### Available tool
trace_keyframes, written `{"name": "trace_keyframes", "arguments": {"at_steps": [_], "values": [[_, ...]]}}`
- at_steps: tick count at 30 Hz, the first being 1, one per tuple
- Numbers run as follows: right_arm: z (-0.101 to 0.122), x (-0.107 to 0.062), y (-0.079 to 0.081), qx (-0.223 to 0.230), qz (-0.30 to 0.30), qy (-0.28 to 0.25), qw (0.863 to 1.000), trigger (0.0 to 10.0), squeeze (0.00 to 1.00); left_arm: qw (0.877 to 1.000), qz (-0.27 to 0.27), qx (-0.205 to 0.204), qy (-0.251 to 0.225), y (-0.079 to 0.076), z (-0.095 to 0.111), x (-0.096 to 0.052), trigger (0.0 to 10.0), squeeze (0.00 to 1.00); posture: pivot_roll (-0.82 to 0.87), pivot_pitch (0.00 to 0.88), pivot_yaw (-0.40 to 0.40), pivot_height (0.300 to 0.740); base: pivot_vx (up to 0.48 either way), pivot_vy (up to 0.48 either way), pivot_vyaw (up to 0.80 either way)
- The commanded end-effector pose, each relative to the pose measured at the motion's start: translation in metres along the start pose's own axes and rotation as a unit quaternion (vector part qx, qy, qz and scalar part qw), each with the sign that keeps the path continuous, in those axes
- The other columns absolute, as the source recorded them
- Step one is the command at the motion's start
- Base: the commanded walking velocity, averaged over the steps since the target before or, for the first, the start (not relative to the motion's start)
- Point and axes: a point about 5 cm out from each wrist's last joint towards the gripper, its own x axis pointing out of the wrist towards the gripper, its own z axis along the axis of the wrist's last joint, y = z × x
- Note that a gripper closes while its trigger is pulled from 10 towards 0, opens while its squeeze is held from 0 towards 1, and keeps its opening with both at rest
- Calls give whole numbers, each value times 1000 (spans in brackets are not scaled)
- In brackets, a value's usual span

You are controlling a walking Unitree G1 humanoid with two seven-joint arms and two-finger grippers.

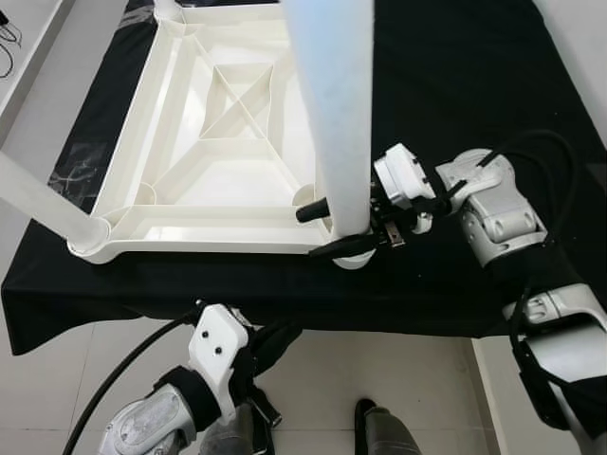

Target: Building children table

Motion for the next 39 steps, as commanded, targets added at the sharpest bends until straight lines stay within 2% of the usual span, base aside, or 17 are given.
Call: {"name": "trace_keyframes", "arguments": {"at_steps": [1, 4, 6, 11, 18, 24, 25, 27, 31, 39], "values": [[-20, 8, 6, 70, 11, -11, 997, 10000, 0, 1000, 1, -11, 17, 0, -7, -2, 10000, 0, 141, 362, 47, 740, 0, 0, 0], [-21, 7, 0, 77, -10, -22, 997, 10000, 0, 1000, 0, -13, 16, 0, -7, -2, 10000, 0, 140, 362, 45, 740, 0, 0, 0], [-24, 8, -9, 82, -76, -31, 993, 10000, 0, 1000, 2, -13, 15, 0, -7, -2, 10000, 0, 140, 365, 44, 740, 0, 0, 0], [-27, 9, -14, 82, -126, -42, 988, 10000, 0, 1000, 2, -13, 14, 0, -7, -1, 10000, 0, 137, 366, 43, 740, 0, 0, 0], [-35, 9, -13, 87, -186, -58, 977, 10000, 0, 1000, 1, -14, 13, 0, -6, -1, 10000, 0, 133, 364, 48, 740, 0, 0, 0], [-38, 10, -12, 80, -201, -58, 975, 10000, 0, 1000, 1, -14, 13, 0, -6, 0, 10000, 0, 133, 363, 49, 740, 0, 0, 0], [-43, 10, -11, 81, -226, -58, 969, 10000, 0, 1000, 1, -14, 13, 0, -6, 0, 10000, 0, 131, 363, 48, 740, 0, 0, 0], [-44, 11, -11, 81, -234, -57, 967, 10000, 0, 1000, 1, -13, 13, 0, -6, 0, 10000, 0, 132, 363, 49, 740, 0, 0, 0], [-52, 14, -3, 65, -245, -30, 967, 10000, 0, 1000, 1, -14, 12, 0, -6, 0, 10000, 0, 128, 363, 49, 740, 0, 0, 0], [-61, 23, 6, 67, -265, 2, 962, 10000, 0, 1000, 0, -14, 12, 1, -6, 1, 10000, 0, 128, 363, 47, 740, 0, 0, 0]]}}
